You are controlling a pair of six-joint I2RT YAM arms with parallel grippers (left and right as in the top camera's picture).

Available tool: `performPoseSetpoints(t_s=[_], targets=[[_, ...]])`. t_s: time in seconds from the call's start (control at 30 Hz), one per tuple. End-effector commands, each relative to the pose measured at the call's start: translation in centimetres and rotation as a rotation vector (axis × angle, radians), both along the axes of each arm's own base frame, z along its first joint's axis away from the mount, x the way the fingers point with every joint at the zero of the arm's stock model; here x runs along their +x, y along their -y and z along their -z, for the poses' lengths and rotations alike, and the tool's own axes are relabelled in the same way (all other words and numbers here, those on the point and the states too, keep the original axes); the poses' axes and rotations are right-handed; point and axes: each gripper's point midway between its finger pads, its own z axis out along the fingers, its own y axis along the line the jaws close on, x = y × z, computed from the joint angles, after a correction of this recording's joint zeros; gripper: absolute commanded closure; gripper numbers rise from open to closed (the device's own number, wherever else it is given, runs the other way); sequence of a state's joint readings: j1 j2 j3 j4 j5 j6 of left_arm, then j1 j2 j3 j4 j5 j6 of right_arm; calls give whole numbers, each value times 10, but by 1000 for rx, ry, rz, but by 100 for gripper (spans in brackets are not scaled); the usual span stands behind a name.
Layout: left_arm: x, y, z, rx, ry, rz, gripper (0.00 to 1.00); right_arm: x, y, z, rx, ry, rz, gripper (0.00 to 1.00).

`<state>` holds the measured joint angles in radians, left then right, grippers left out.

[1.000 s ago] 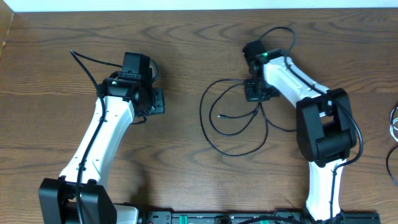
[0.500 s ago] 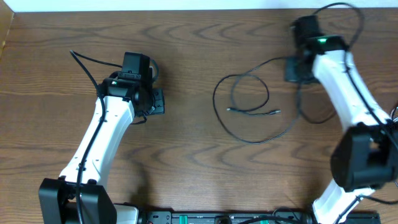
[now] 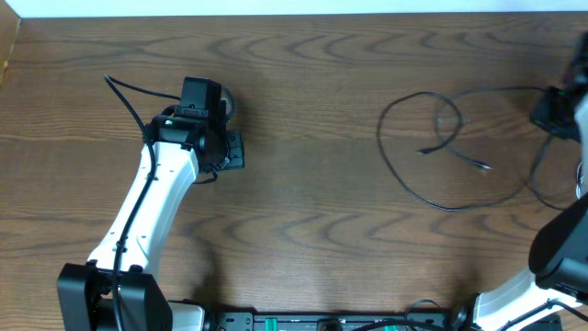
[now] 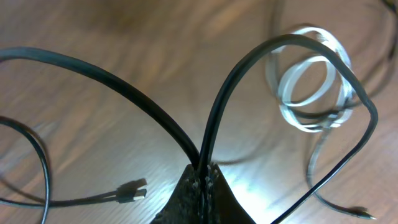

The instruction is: Untangle cables

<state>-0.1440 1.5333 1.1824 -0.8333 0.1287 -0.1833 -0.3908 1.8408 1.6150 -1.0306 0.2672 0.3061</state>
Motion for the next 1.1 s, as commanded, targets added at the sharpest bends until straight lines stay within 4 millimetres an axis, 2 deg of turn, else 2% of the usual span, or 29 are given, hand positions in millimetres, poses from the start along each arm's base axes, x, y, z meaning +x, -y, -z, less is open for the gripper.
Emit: performPoseSetpoints(t_s=[0.0,0.27,0.5,0.6,0.73,0.9,1.0,1.07], targets=[[-2,-1,-4,-4,10,-5,53,-12,29,-18,-40,40,67,99],[-4,-1,-4,-3,3,-5,53,-42,89,-23,-61,97,243,99],[-5,-2,-3,-2,-4,-5,53,-71,121,-24,-61,125,392,99],[-5,-2,-3,-2,-4,-5,53,-77,130,-25,-69,136,418,99],[-6,-2,-3,-2,-8,-5,53,-76,135,-27,-71,163,436,99],[-7,-2,-3,-1,-13,-5,53,-54,131,-30,-25,251,388,99],[-8,-2,-2,-1,-15,-5,52,-24,115,-34,50,333,248,61],[-8,-2,-2,-1,-16,-5,53,-3,94,-35,122,377,140,53]])
